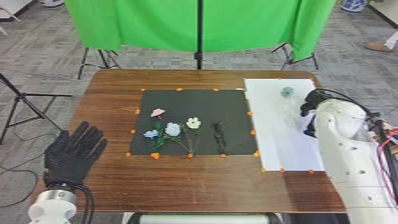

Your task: Arrange flowers

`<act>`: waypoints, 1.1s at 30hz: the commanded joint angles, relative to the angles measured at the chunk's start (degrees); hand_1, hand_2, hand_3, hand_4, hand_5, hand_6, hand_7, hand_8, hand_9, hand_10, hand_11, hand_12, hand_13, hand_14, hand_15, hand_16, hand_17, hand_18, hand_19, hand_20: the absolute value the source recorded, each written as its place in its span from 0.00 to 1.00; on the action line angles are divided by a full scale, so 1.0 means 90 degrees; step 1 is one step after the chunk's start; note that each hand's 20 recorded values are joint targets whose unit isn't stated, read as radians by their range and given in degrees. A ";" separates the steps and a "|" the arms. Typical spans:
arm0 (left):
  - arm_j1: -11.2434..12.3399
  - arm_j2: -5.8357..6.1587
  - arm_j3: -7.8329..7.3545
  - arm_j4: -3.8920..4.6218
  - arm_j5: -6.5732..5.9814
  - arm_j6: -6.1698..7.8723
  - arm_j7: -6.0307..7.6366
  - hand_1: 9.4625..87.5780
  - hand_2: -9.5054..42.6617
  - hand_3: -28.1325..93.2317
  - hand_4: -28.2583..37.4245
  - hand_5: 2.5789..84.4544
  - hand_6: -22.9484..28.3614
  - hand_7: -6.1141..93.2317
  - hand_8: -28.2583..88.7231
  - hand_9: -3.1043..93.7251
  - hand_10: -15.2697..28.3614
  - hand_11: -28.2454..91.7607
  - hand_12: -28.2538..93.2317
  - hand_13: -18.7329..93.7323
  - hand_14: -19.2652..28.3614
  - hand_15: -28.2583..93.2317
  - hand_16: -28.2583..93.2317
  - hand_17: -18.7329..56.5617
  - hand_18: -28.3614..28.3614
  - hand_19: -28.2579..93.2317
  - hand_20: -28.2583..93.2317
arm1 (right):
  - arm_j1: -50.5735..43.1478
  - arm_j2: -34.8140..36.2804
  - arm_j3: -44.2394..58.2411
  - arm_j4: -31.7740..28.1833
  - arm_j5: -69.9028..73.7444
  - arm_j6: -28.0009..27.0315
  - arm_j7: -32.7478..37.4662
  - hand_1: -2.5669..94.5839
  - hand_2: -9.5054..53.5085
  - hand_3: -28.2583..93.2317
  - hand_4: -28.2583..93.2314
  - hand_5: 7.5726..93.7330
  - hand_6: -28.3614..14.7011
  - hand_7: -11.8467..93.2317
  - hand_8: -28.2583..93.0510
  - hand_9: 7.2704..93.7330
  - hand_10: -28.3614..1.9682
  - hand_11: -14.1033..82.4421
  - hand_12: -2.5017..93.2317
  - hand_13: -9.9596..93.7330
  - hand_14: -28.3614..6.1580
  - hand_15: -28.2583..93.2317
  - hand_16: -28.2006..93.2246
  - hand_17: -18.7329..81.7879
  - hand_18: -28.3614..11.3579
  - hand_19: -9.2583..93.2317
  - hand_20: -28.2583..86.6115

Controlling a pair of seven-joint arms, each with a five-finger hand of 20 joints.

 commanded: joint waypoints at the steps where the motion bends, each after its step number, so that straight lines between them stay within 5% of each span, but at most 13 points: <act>1: 0.0195 -0.0096 -0.0029 -0.0051 0.0182 -0.0110 -0.0177 0.25 0.49 0.85 0.03 0.56 0.62 0.18 0.17 0.48 0.69 0.42 0.34 0.47 0.74 0.60 0.18 0.21 0.75 0.49 0.37 | -0.0660 0.0057 -0.0410 -0.0140 -0.0049 0.1349 0.0116 0.66 0.00 0.79 0.00 0.58 0.61 0.30 0.12 0.61 0.47 0.36 0.22 0.68 0.60 0.56 0.50 0.59 0.29 0.82 0.47; 4: 0.0199 -0.0106 -0.0027 -0.0049 0.0180 -0.0130 -0.0175 0.25 0.49 0.85 0.03 0.55 0.62 0.17 0.17 0.48 0.69 0.42 0.34 0.47 0.73 0.60 0.18 0.21 0.75 0.49 0.37 | -0.0800 0.0196 -0.0589 -0.0383 0.0060 0.1819 0.0042 0.69 0.00 0.78 0.00 0.67 0.62 0.37 0.22 0.79 0.59 0.30 0.46 0.76 0.71 0.61 0.57 0.67 0.36 0.94 0.52; 7: 0.0224 -0.0069 -0.0037 -0.0060 0.0159 -0.0091 -0.0149 0.25 0.49 0.84 0.03 0.55 0.62 0.17 0.17 0.48 0.69 0.42 0.34 0.47 0.73 0.60 0.18 0.21 0.75 0.49 0.37 | -0.0939 0.0401 -0.0948 -0.0980 0.0488 0.2605 -0.0150 0.70 0.00 0.78 0.00 0.71 0.63 0.42 0.24 0.83 0.63 0.33 0.52 0.79 0.73 0.64 0.59 0.70 0.40 0.98 0.52; 10: 0.0317 -0.0073 -0.0099 -0.0100 0.0123 0.0041 -0.0041 0.25 0.49 0.84 0.02 0.55 0.62 0.17 0.17 0.48 0.69 0.42 0.34 0.47 0.73 0.60 0.18 0.21 0.75 0.49 0.37 | -0.0803 0.0292 -0.1431 -0.1665 0.0832 0.2548 -0.0807 0.70 0.00 0.79 0.00 0.72 0.64 0.43 0.25 0.84 0.63 0.34 0.53 0.80 0.74 0.64 0.59 0.70 0.41 0.98 0.52; 14: 0.0151 -0.0073 -0.0072 -0.0043 0.0154 -0.0044 -0.0076 0.25 0.49 0.84 0.02 0.55 0.62 0.17 0.17 0.48 0.69 0.42 0.34 0.46 0.73 0.60 0.18 0.21 0.75 0.49 0.37 | -0.0542 -0.0250 -0.1982 -0.2110 0.1293 0.2114 -0.0988 0.70 0.00 0.80 0.00 0.72 0.64 0.44 0.25 0.84 0.63 0.34 0.54 0.80 0.74 0.64 0.59 0.70 0.41 0.99 0.51; 21: -0.0030 -0.0009 0.0013 0.0036 0.0133 -0.0095 -0.0142 0.25 0.49 0.84 0.01 0.55 0.62 0.18 0.17 0.48 0.69 0.42 0.34 0.46 0.73 0.60 0.18 0.21 0.75 0.49 0.37 | -0.0394 -0.1133 -0.2593 -0.2041 0.1355 0.1771 -0.1070 0.70 0.00 0.80 0.00 0.73 0.64 0.44 0.26 0.84 0.62 0.34 0.55 0.80 0.73 0.64 0.59 0.69 0.40 0.99 0.51; 33: -0.0033 0.0037 -0.0002 0.0050 0.0068 0.0013 -0.0168 0.25 0.49 0.84 0.01 0.55 0.62 0.18 0.17 0.48 0.69 0.43 0.34 0.47 0.73 0.60 0.18 0.21 0.75 0.50 0.37 | -0.0754 -0.1269 -0.2774 -0.1693 0.0776 0.1351 -0.0948 0.70 0.00 0.80 0.00 0.72 0.63 0.43 0.26 0.84 0.61 0.34 0.55 0.80 0.72 0.64 0.59 0.69 0.39 0.99 0.50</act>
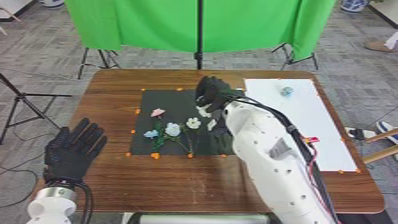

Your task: Arrange flowers

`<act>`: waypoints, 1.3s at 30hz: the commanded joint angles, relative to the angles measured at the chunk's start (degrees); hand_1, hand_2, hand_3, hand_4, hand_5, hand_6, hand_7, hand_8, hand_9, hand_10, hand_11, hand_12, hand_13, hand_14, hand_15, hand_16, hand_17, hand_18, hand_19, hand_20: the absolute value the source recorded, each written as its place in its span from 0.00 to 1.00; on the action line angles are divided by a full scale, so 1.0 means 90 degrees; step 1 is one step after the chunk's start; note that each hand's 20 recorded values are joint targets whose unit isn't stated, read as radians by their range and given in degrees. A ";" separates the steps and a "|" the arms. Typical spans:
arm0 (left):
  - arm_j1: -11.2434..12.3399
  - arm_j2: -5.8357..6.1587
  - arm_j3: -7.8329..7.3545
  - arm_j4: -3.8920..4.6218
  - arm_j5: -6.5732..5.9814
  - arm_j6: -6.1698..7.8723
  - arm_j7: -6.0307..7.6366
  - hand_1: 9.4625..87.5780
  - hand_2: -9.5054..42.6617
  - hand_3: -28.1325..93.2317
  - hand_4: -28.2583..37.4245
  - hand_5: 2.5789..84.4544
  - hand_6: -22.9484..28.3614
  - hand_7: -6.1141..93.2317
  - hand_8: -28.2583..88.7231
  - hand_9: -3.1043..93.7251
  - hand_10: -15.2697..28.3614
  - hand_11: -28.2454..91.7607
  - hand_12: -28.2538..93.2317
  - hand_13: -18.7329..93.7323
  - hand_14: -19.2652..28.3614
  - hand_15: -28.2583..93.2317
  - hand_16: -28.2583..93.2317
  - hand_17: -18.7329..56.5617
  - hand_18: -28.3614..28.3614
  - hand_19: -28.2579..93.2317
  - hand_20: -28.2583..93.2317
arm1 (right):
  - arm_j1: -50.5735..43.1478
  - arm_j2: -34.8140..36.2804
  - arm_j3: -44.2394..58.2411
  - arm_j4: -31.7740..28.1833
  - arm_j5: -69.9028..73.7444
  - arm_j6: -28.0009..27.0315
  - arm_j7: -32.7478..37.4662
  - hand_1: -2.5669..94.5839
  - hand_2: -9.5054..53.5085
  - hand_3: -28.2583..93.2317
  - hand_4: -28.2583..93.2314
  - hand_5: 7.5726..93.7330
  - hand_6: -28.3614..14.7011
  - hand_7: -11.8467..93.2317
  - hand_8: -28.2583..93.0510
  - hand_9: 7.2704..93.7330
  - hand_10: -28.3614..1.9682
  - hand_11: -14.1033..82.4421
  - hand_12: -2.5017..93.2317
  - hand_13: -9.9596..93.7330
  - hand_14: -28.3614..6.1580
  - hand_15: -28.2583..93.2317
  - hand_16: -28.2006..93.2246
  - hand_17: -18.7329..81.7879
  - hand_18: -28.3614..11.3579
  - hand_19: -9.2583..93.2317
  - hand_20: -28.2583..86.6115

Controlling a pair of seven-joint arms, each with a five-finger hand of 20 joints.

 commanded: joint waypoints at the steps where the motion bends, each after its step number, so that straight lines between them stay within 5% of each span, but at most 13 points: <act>1: 0.0083 0.0018 0.0031 0.0054 -0.0078 0.0080 -0.0082 0.25 0.49 0.84 0.01 0.55 0.62 0.18 0.17 0.48 0.69 0.43 0.34 0.47 0.73 0.60 0.18 0.21 0.75 0.50 0.37 | -0.0343 0.0083 0.0023 0.0291 -0.0319 -0.0077 0.0097 0.69 0.00 0.81 0.00 0.72 0.63 0.43 0.26 0.84 0.61 0.34 0.55 0.80 0.72 0.64 0.59 0.69 0.39 0.99 0.50; 9: 0.0083 -0.0004 0.0031 0.0044 -0.0098 0.0133 -0.0075 0.26 0.49 0.84 0.00 0.55 0.62 0.19 0.17 0.48 0.69 0.43 0.34 0.47 0.73 0.60 0.18 0.21 0.75 0.50 0.37 | -0.0420 0.0125 0.0047 0.0425 -0.0380 0.0317 0.0045 0.69 0.00 0.81 0.00 0.71 0.62 0.42 0.24 0.83 0.60 0.31 0.51 0.79 0.72 0.63 0.59 0.67 0.37 0.99 0.50; 13: 0.0125 -0.0020 0.0027 0.0029 -0.0225 0.0144 -0.0051 0.26 0.49 0.84 0.00 0.56 0.62 0.19 0.17 0.48 0.69 0.43 0.34 0.47 0.73 0.60 0.18 0.21 0.75 0.50 0.37 | -0.0513 0.0120 0.0130 0.0414 -0.0435 0.0488 -0.0177 0.69 0.00 0.80 0.00 0.68 0.62 0.39 0.23 0.79 0.58 0.26 0.46 0.75 0.69 0.61 0.58 0.62 0.31 0.96 0.49; 17: 0.0120 -0.0023 0.0055 0.0026 -0.0167 0.0210 -0.0030 0.26 0.49 0.84 0.00 0.56 0.62 0.19 0.17 0.48 0.69 0.43 0.34 0.47 0.73 0.60 0.18 0.21 0.75 0.50 0.37 | -0.0571 0.0119 0.0213 0.0401 -0.0334 0.0737 -0.0189 0.68 0.00 0.80 0.00 0.66 0.62 0.38 0.22 0.77 0.56 0.24 0.43 0.73 0.67 0.60 0.57 0.59 0.28 0.94 0.49; 21: 0.0134 -0.0021 0.0054 0.0010 -0.0089 0.0286 -0.0010 0.26 0.49 0.84 0.00 0.56 0.62 0.19 0.17 0.48 0.69 0.44 0.34 0.47 0.73 0.60 0.18 0.21 0.75 0.50 0.37 | -0.0552 0.0132 0.0289 0.0431 -0.0508 0.0785 -0.0181 0.66 0.00 0.81 0.00 0.62 0.64 0.33 0.11 0.64 0.53 0.33 0.22 0.70 0.64 0.54 0.55 0.57 0.27 0.90 0.50; 31: 0.0176 -0.0055 0.0017 -0.0012 -0.0109 0.0267 -0.0035 0.26 0.50 0.84 0.00 0.56 0.62 0.20 0.17 0.48 0.69 0.44 0.34 0.46 0.73 0.61 0.18 0.21 0.75 0.50 0.37 | -0.0587 0.0208 0.0441 0.0248 -0.0714 0.0205 0.0264 0.60 0.00 0.86 0.00 0.61 0.60 0.31 0.12 0.56 0.43 0.29 0.18 0.62 0.48 0.56 0.45 0.52 0.22 0.87 0.49; 39: 0.0175 -0.0080 0.0026 -0.0010 -0.0249 0.0274 0.0002 0.26 0.50 0.84 0.00 0.56 0.62 0.20 0.17 0.49 0.69 0.44 0.34 0.47 0.73 0.61 0.18 0.21 0.75 0.50 0.37 | -0.0643 0.0194 0.0682 -0.0009 -0.0412 0.0819 0.0495 0.53 0.00 0.89 0.00 0.52 0.55 0.29 0.12 0.46 0.37 0.27 0.17 0.56 0.38 0.61 0.38 0.50 0.19 0.87 0.49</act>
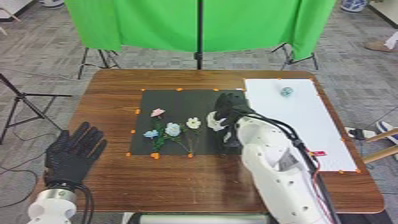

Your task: Arrange flowers

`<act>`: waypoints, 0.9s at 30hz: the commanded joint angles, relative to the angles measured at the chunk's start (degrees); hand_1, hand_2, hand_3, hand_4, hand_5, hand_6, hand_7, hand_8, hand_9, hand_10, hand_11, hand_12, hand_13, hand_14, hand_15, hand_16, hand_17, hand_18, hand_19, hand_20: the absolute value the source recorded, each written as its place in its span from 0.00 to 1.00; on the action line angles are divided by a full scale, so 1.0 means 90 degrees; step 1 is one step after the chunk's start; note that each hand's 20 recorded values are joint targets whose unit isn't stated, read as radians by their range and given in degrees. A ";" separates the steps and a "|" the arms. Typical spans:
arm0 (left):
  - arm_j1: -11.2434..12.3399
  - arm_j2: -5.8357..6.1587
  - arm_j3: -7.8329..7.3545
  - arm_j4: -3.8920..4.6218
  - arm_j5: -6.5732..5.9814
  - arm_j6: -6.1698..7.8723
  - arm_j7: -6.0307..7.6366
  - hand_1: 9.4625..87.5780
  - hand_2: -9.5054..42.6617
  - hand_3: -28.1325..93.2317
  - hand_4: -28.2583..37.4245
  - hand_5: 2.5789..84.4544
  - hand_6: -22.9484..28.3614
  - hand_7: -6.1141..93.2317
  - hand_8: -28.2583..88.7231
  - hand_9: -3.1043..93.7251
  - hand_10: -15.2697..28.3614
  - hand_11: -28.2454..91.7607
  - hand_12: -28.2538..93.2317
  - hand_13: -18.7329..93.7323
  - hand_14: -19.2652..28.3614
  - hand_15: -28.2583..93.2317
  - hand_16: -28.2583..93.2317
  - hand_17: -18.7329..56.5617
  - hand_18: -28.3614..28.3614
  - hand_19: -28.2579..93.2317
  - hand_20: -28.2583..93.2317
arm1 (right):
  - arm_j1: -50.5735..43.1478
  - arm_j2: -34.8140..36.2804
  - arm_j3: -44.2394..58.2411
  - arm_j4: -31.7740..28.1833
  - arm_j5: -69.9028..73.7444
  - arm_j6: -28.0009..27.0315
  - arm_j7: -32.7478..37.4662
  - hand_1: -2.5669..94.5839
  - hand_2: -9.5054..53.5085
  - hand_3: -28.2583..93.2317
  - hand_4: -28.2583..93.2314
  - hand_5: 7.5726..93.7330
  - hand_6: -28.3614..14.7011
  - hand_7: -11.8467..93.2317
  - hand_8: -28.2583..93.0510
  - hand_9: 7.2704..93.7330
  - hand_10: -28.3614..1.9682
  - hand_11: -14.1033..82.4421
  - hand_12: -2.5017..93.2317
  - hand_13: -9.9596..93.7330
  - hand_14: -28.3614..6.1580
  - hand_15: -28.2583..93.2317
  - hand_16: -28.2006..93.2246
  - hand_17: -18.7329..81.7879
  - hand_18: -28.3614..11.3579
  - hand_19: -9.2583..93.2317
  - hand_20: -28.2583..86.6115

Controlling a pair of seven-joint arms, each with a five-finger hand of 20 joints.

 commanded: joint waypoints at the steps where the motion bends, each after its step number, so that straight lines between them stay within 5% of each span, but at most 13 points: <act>1: 0.0113 -0.0066 0.0012 -0.0008 -0.0163 0.0078 0.0018 0.26 0.50 0.84 0.00 0.56 0.62 0.20 0.17 0.49 0.69 0.44 0.34 0.46 0.73 0.61 0.18 0.21 0.75 0.50 0.37 | -0.0049 0.0027 0.0279 -0.0300 0.0273 0.0723 0.0255 0.52 0.00 0.89 0.00 0.51 0.55 0.28 0.12 0.45 0.37 0.27 0.17 0.55 0.37 0.61 0.37 0.50 0.18 0.87 0.48; 7: 0.0109 -0.0070 0.0033 -0.0009 -0.0185 0.0072 0.0027 0.26 0.50 0.84 0.00 0.56 0.62 0.20 0.17 0.49 0.69 0.44 0.34 0.47 0.73 0.61 0.18 0.21 0.75 0.50 0.37 | 0.0129 0.0165 0.0555 -0.0263 0.0422 0.1624 0.0567 0.46 0.00 0.88 0.01 0.47 0.52 0.26 0.13 0.42 0.35 0.27 0.17 0.53 0.33 0.62 0.36 0.49 0.16 0.86 0.47; 11: 0.0066 -0.0050 0.0074 -0.0009 -0.0180 0.0030 0.0018 0.26 0.50 0.84 0.00 0.56 0.62 0.20 0.17 0.49 0.69 0.44 0.34 0.46 0.73 0.61 0.18 0.21 0.75 0.50 0.37 | 0.0648 0.0564 0.0870 0.0531 0.0167 0.2168 0.0650 0.42 0.04 0.88 0.03 0.49 0.53 0.27 0.13 0.43 0.34 0.27 0.16 0.48 0.31 0.55 0.33 0.45 0.20 0.76 0.42; 14: 0.0112 -0.0031 0.0034 -0.0039 -0.0129 -0.0051 0.0043 0.26 0.50 0.84 0.00 0.56 0.62 0.20 0.17 0.49 0.69 0.44 0.34 0.46 0.73 0.61 0.18 0.21 0.75 0.50 0.37 | 0.1015 0.0673 0.1209 0.1056 0.0360 0.1582 0.1113 0.42 0.04 0.89 0.03 0.48 0.53 0.27 0.13 0.39 0.34 0.27 0.16 0.42 0.33 0.50 0.31 0.40 0.24 0.68 0.39; 17: 0.0114 -0.0017 0.0015 -0.0045 -0.0176 -0.0063 0.0067 0.26 0.50 0.84 0.00 0.56 0.62 0.20 0.17 0.49 0.69 0.44 0.34 0.46 0.73 0.61 0.18 0.21 0.75 0.50 0.37 | 0.1330 0.0701 0.1446 0.1704 0.0302 0.1409 0.1234 0.39 0.03 0.91 0.03 0.38 0.51 0.27 0.13 0.23 0.32 0.26 0.13 0.29 0.32 0.47 0.29 0.33 0.26 0.62 0.36; 22: 0.0123 0.0027 0.0033 -0.0049 -0.0184 -0.0075 0.0079 0.26 0.50 0.84 0.00 0.56 0.62 0.20 0.17 0.49 0.69 0.44 0.34 0.47 0.73 0.61 0.18 0.21 0.75 0.50 0.37 | 0.1503 0.0804 0.1723 0.2182 0.0092 0.0365 0.1073 0.39 0.00 0.91 0.02 0.30 0.53 0.26 0.13 0.19 0.36 0.25 0.11 0.25 0.32 0.44 0.28 0.30 0.25 0.60 0.36; 27: 0.0171 0.0008 0.0065 -0.0079 -0.0446 -0.0057 0.0161 0.25 0.49 0.84 0.00 0.56 0.62 0.20 0.17 0.49 0.69 0.44 0.34 0.47 0.73 0.61 0.18 0.21 0.75 0.50 0.37 | 0.1565 0.0567 0.1966 0.2363 0.0596 -0.0499 0.1052 0.40 0.00 0.90 0.02 0.29 0.54 0.26 0.13 0.18 0.40 0.25 0.11 0.26 0.32 0.43 0.28 0.30 0.24 0.58 0.36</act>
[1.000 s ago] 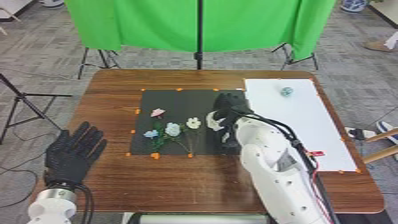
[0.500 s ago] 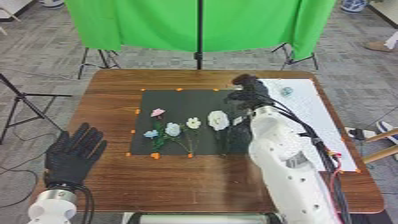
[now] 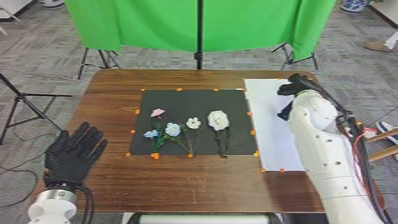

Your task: Arrange flowers

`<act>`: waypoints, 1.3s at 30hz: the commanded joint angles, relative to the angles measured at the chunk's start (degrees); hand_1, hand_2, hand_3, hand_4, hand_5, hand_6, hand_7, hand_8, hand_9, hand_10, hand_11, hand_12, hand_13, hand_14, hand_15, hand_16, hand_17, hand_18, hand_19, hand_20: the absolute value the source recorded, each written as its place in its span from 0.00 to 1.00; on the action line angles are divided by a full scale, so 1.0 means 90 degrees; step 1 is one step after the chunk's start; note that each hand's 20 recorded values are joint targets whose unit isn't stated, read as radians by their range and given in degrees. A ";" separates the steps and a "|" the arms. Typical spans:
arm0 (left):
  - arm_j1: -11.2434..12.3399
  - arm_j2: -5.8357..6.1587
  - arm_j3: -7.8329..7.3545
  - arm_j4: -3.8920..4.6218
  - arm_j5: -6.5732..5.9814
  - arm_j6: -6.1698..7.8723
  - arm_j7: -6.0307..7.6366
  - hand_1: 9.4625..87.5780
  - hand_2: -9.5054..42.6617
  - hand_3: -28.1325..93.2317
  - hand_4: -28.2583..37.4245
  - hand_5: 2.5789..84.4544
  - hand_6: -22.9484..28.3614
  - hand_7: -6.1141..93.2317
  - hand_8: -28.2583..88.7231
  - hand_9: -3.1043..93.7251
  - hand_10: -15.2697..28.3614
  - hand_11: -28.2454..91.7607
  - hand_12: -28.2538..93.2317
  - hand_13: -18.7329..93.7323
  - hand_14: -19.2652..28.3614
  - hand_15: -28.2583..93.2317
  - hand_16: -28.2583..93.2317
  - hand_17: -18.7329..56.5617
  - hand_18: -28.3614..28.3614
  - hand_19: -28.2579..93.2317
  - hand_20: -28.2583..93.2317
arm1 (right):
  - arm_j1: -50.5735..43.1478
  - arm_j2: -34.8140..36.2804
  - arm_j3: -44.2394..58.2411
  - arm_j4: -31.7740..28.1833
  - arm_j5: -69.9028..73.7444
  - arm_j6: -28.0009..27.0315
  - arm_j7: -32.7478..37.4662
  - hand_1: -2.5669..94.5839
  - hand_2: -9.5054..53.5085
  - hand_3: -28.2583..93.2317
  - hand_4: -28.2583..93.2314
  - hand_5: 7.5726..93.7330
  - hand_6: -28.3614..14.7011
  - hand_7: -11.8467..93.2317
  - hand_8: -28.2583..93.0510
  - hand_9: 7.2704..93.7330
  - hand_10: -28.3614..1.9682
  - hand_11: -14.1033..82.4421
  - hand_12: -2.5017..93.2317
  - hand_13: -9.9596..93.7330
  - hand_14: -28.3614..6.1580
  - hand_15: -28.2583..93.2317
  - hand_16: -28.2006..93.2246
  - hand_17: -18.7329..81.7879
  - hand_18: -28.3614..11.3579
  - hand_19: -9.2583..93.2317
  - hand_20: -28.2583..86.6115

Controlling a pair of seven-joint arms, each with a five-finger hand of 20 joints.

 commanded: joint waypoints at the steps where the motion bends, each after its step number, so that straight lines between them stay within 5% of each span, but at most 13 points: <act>1: 0.0113 0.0001 0.0070 -0.0031 -0.0271 -0.0007 0.0063 0.25 0.49 0.84 0.00 0.56 0.62 0.20 0.17 0.49 0.69 0.44 0.34 0.47 0.73 0.61 0.18 0.21 0.75 0.50 0.37 | 0.0040 -0.0051 0.0189 0.0200 0.0317 -0.0830 -0.0062 0.41 0.00 0.90 0.02 0.30 0.55 0.26 0.13 0.18 0.41 0.25 0.11 0.27 0.31 0.43 0.29 0.30 0.23 0.58 0.37; 6: 0.0114 0.0012 0.0089 -0.0038 -0.0307 0.0005 0.0088 0.25 0.48 0.84 0.00 0.56 0.62 0.20 0.17 0.49 0.70 0.44 0.34 0.47 0.73 0.61 0.18 0.21 0.75 0.50 0.37 | 0.0066 -0.0156 0.0088 0.0326 0.0039 -0.1000 -0.0577 0.48 0.00 0.91 0.01 0.35 0.56 0.28 0.12 0.24 0.42 0.27 0.12 0.38 0.34 0.49 0.32 0.36 0.23 0.67 0.41; 10: 0.0095 0.0039 0.0103 -0.0034 -0.0330 0.0035 0.0122 0.25 0.48 0.84 0.00 0.56 0.63 0.20 0.17 0.49 0.69 0.44 0.34 0.47 0.73 0.61 0.18 0.21 0.75 0.50 0.37 | -0.0084 -0.0156 -0.0106 0.0289 -0.0197 -0.0531 -0.0789 0.50 0.00 0.90 0.00 0.38 0.58 0.30 0.11 0.31 0.44 0.29 0.13 0.45 0.39 0.55 0.33 0.39 0.23 0.72 0.42; 14: 0.0138 0.0018 0.0091 -0.0039 -0.0535 0.0038 0.0169 0.25 0.46 0.85 0.01 0.56 0.63 0.20 0.17 0.49 0.69 0.44 0.34 0.47 0.73 0.61 0.18 0.21 0.75 0.50 0.37 | -0.0085 -0.0183 -0.0314 0.0295 -0.0222 -0.0548 -0.0928 0.50 0.00 0.90 0.00 0.42 0.58 0.32 0.11 0.41 0.40 0.34 0.18 0.50 0.42 0.61 0.35 0.40 0.23 0.75 0.44; 19: 0.0100 -0.0046 0.0092 -0.0029 -0.0426 0.0044 0.0086 0.26 0.44 0.85 0.01 0.56 0.63 0.20 0.17 0.49 0.69 0.44 0.34 0.47 0.73 0.61 0.18 0.21 0.75 0.50 0.37 | -0.0126 -0.0193 -0.0530 0.0317 -0.0388 -0.0748 -0.0999 0.55 0.00 0.87 0.00 0.51 0.60 0.41 0.09 0.52 0.43 0.50 0.27 0.58 0.50 0.69 0.44 0.45 0.24 0.82 0.48; 21: 0.0104 -0.0047 0.0100 -0.0045 -0.0368 0.0139 0.0073 0.28 0.42 0.85 0.01 0.56 0.62 0.20 0.17 0.49 0.69 0.45 0.34 0.47 0.73 0.61 0.18 0.21 0.75 0.50 0.37 | -0.0197 -0.0181 -0.0547 0.0209 -0.0393 -0.0912 -0.1109 0.59 0.00 0.84 0.00 0.53 0.60 0.48 0.18 0.59 0.50 0.46 0.40 0.61 0.54 0.70 0.50 0.46 0.22 0.84 0.50; 25: 0.0080 -0.0081 0.0096 -0.0028 -0.0369 0.0080 0.0057 0.30 0.40 0.84 0.02 0.57 0.63 0.20 0.17 0.49 0.69 0.45 0.34 0.47 0.73 0.61 0.18 0.21 0.75 0.50 0.37 | -0.0665 0.0200 -0.0723 -0.0686 0.0219 -0.0523 -0.1013 0.66 0.00 0.82 0.00 0.64 0.65 0.58 0.25 0.71 0.62 0.47 0.56 0.69 0.58 0.70 0.59 0.50 0.21 0.88 0.57; 33: 0.0070 -0.0039 0.0010 -0.0031 -0.0399 0.0075 0.0107 0.29 0.41 0.84 0.03 0.57 0.63 0.20 0.16 0.49 0.69 0.45 0.34 0.47 0.73 0.61 0.18 0.21 0.75 0.50 0.37 | -0.1551 0.0765 -0.1077 -0.2882 0.1905 -0.0572 -0.0414 0.66 0.00 0.83 0.00 0.65 0.65 0.57 0.27 0.73 0.58 0.46 0.56 0.70 0.58 0.71 0.60 0.51 0.20 0.88 0.57; 39: -0.0115 0.0090 0.0067 0.0014 -0.0327 -0.0056 0.0041 0.28 0.43 0.84 0.02 0.57 0.63 0.20 0.16 0.49 0.69 0.45 0.34 0.47 0.73 0.61 0.18 0.21 0.75 0.50 0.37 | -0.2162 0.0624 -0.1294 -0.3396 0.1744 -0.0656 -0.0715 0.66 0.00 0.83 0.00 0.66 0.63 0.55 0.27 0.74 0.54 0.43 0.57 0.70 0.58 0.70 0.60 0.51 0.20 0.89 0.58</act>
